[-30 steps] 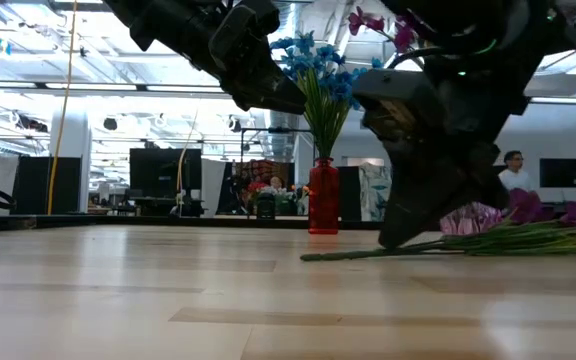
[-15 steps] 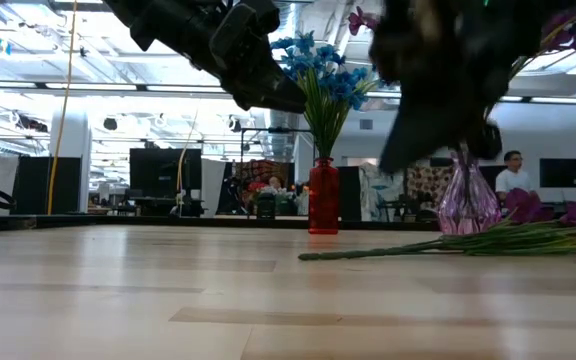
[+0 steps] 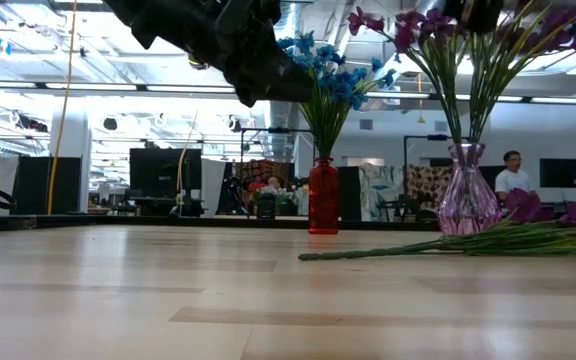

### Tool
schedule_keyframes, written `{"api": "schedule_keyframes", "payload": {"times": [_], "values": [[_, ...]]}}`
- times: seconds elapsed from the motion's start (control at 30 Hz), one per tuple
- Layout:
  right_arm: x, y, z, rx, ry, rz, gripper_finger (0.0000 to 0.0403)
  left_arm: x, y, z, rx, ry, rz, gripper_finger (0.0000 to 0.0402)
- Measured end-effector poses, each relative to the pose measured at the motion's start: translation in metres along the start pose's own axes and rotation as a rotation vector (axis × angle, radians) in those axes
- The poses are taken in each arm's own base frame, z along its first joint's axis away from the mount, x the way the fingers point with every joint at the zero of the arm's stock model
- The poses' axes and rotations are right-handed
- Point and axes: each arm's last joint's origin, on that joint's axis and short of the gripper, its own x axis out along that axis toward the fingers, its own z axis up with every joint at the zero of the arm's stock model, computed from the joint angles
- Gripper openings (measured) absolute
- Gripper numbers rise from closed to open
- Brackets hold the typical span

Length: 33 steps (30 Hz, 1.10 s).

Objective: Sort flowers into vase by color
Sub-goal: Put the violet flowers into the violet vase

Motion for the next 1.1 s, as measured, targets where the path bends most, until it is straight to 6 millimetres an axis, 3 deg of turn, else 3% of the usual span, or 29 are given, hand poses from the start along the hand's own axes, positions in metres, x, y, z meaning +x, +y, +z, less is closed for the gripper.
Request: {"api": "schedule_keyframes", "payload": {"times": [0.23, 0.4, 0.53, 0.73, 0.9, 1.1], "values": [[-0.072, -0.005, 0.0, -0.134, -0.045, 0.108, 0.0031, 0.0, -0.01, 0.006, -0.024, -0.062, -0.027, 0.0179], [-0.1, -0.01, -0.012, -0.272, -0.07, 0.109, 0.0032, -0.001, -0.017, 0.011, -0.048, -0.114, -0.047, 0.0179], [-0.108, -0.015, -0.027, -0.323, -0.089, 0.106, 0.0032, -0.002, -0.025, 0.015, -0.057, -0.153, -0.071, 0.0179], [-0.104, -0.023, -0.057, -0.362, -0.063, 0.168, 0.0032, 0.002, -0.041, 0.016, -0.049, -0.206, -0.057, 0.0179], [-0.105, -0.024, -0.067, -0.355, -0.093, 0.232, 0.0032, 0.024, -0.056, 0.018, -0.037, -0.194, -0.076, 0.0179], [-0.111, -0.022, -0.064, -0.4, -0.153, 0.278, 0.0032, 0.067, -0.074, 0.025, 0.009, -0.16, -0.094, 0.0179]]}}
